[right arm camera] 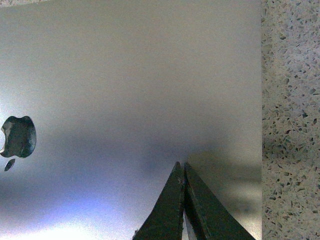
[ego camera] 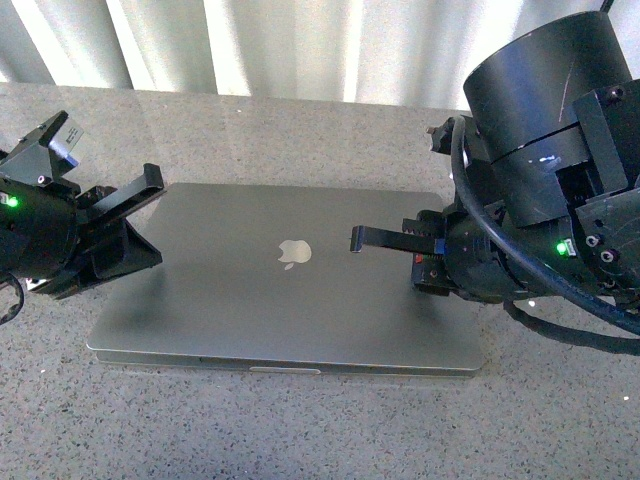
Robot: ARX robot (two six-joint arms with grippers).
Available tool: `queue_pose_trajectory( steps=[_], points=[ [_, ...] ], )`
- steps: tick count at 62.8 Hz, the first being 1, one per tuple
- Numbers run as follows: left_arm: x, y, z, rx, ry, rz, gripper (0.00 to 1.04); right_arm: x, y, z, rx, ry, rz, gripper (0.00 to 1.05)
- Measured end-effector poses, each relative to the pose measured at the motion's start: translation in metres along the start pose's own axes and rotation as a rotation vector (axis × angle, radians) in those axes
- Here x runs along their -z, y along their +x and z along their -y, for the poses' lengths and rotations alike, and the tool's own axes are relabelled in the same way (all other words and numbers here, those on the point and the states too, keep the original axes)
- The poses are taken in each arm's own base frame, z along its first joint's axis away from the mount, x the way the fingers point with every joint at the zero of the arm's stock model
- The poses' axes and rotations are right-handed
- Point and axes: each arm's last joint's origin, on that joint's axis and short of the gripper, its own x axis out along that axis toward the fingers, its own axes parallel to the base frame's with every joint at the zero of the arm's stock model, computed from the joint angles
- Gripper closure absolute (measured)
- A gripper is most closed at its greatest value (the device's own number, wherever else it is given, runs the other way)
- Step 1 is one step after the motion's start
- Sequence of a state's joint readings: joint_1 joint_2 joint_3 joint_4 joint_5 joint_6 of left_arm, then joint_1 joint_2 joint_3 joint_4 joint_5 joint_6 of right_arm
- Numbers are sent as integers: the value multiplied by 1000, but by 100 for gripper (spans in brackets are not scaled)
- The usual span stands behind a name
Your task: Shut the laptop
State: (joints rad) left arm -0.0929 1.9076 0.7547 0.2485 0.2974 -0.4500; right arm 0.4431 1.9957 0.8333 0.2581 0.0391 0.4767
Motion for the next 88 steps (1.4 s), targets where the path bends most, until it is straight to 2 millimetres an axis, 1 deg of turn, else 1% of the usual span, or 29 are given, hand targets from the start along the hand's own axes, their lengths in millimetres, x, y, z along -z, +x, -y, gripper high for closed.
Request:
queue_pose_trajectory(
  steps=[40, 65, 70, 78, 80, 83, 88],
  points=[
    [8, 6, -13, -3, -36, -43, 101, 6, 2, -1, -2, 2, -9, 104],
    [6, 4, -14, -9, -38, -24, 101, 9, 1, -1, 3, 4, -1, 104],
    [-2, -6, -12, 3, -40, 64, 101, 6, -4, 1, 55, -62, 68, 104],
    [-27, -38, 1, 22, -5, 301, 101, -11, -21, 7, 129, -161, 208, 104],
    [-31, -44, 3, 21, 1, 345, 101, -18, -28, 7, 138, -188, 249, 104],
    [-40, -61, 8, 19, 20, 457, 101, -27, -38, 9, 151, -221, 300, 104],
    [-45, -78, 13, -5, 36, 556, 101, -39, -58, 12, 183, -281, 401, 104]
  ],
)
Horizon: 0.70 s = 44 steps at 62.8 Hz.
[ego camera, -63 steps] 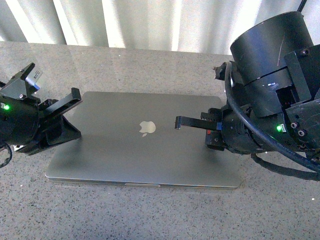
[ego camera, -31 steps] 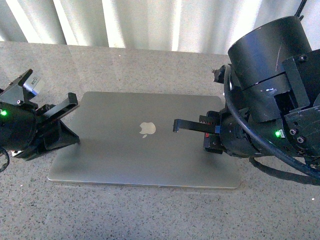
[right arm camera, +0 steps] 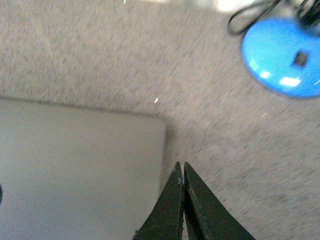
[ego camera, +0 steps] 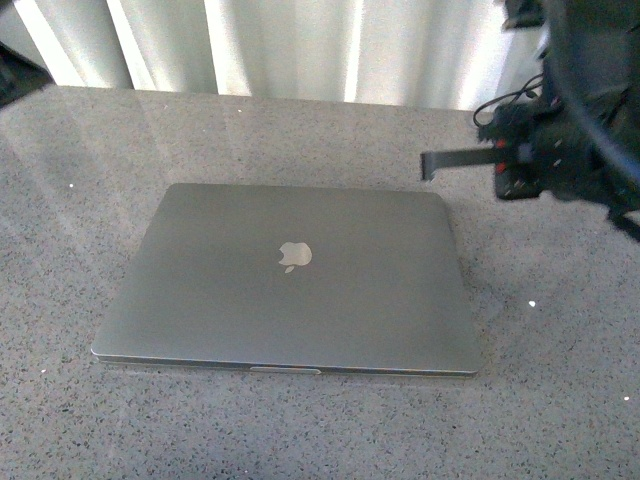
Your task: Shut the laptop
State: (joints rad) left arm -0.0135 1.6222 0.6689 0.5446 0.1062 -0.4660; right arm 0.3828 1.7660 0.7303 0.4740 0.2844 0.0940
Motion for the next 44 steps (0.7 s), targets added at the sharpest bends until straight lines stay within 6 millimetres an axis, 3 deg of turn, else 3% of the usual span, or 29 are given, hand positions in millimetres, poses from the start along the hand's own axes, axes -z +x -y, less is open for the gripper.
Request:
queue_pose_trajectory(
  steps=[8, 18, 21, 28, 33, 39, 44],
  points=[
    [-3, -5, 1, 1, 11, 20, 81, -11, -15, 9, 25, -68, 72, 86],
    [1, -4, 0, -3, 13, 6, 53, -9, -15, 9, 23, -100, 66, 59],
    [2, -3, -3, -18, 45, 38, 50, -8, -15, 9, 28, -103, 69, 51],
    [14, -17, -11, -16, 279, 295, 70, 6, -20, 18, 51, -6, 312, 66],
    [18, -33, -12, -8, 371, 381, 82, 16, -37, 34, 62, 42, 440, 80],
    [21, -54, -12, -13, 428, 423, 100, 16, -62, 51, 67, 66, 507, 98],
    [28, -69, -12, -12, 451, 426, 101, 18, -80, 61, 67, 73, 523, 104]
  ],
)
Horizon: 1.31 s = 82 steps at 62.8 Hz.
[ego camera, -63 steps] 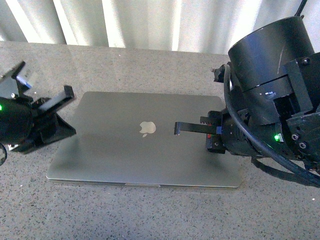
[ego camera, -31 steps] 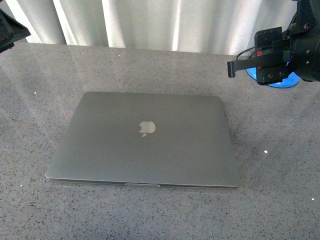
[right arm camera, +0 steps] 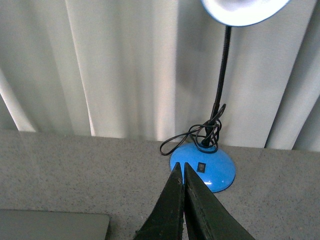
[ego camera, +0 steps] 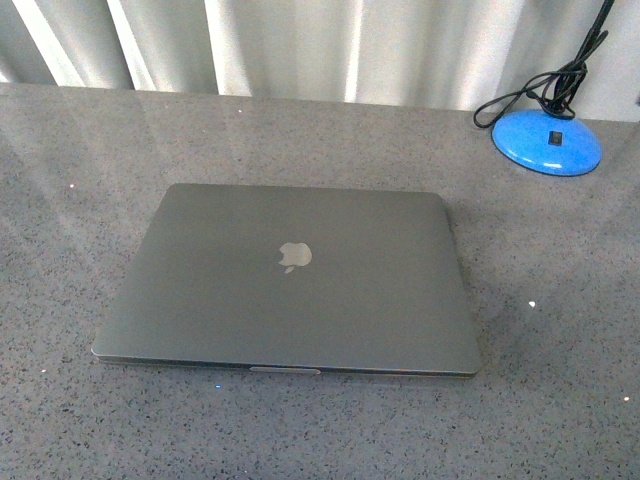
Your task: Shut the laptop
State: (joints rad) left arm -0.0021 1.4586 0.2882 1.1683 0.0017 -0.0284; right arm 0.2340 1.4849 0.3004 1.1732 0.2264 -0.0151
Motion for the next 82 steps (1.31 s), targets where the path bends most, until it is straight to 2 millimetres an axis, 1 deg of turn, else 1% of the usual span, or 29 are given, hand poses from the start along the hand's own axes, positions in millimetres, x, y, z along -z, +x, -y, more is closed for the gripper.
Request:
queue_pose_trajectory(
  steps=[7, 16, 35, 38, 41, 44, 68, 82],
  points=[
    [2, -18, 0, -1, 10, -11, 101, 0, -19, 12, 1, 1, -3, 104],
    [2, -38, 0, -4, 14, -11, 101, 1, -39, 23, -4, 2, -6, 104],
    [2, -70, 0, -4, 20, -14, 101, 1, -70, 36, 0, 5, -5, 104],
    [2, -76, 0, -4, 20, -13, 101, 1, -75, 41, -20, 6, -5, 104],
    [1, -81, 0, -3, 20, -11, 101, 1, -81, 47, 0, 7, -4, 104],
    [1, -86, 0, -4, 20, -11, 101, 0, -86, 49, 10, 7, -2, 104],
    [-8, -109, 0, -3, 21, 17, 101, -9, -108, 49, 7, 7, 28, 104],
    [-9, -117, 0, -3, 21, 23, 101, -10, -117, 49, 7, 7, 33, 104]
  ],
)
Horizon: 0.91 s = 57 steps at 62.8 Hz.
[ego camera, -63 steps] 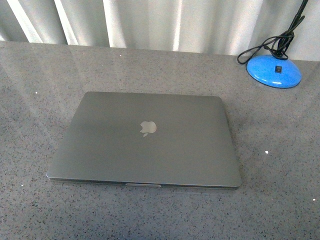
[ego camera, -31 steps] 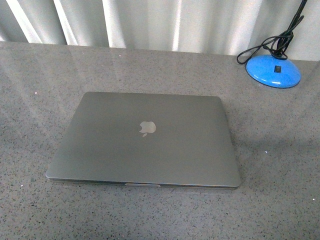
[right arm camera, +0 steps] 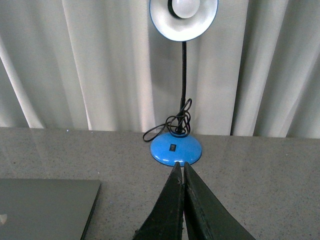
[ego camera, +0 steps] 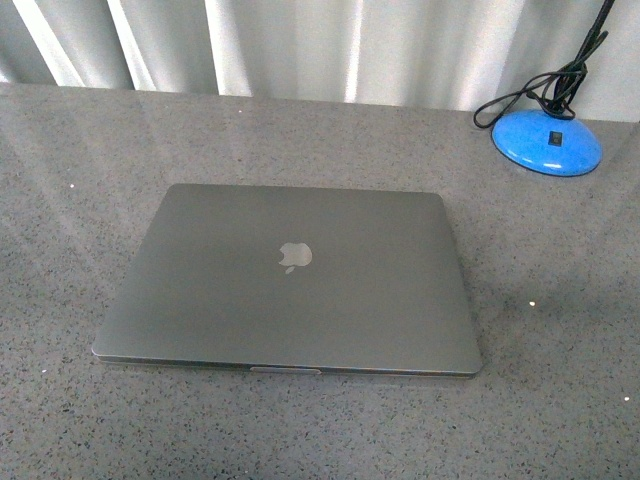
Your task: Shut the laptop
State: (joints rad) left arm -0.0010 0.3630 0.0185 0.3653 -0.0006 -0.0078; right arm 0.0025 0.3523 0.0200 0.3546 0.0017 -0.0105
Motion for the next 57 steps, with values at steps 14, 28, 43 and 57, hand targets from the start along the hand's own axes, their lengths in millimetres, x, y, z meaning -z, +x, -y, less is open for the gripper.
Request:
queue_pose_trajectory(
  steps=[14, 28, 43, 57],
  points=[
    [0, -6, 0, 0, 0, 2, 101, 0, -6, 0, 0, 0, 2, 104],
    [0, -10, 0, 0, 0, 2, 101, 0, -10, 0, 0, 0, 1, 104],
    [4, -22, 0, -1, 0, -27, 101, 3, -23, 0, 0, 4, -10, 104],
    [3, -24, 0, 0, 0, -5, 101, 3, -23, 0, 0, 7, -4, 104]
  ],
)
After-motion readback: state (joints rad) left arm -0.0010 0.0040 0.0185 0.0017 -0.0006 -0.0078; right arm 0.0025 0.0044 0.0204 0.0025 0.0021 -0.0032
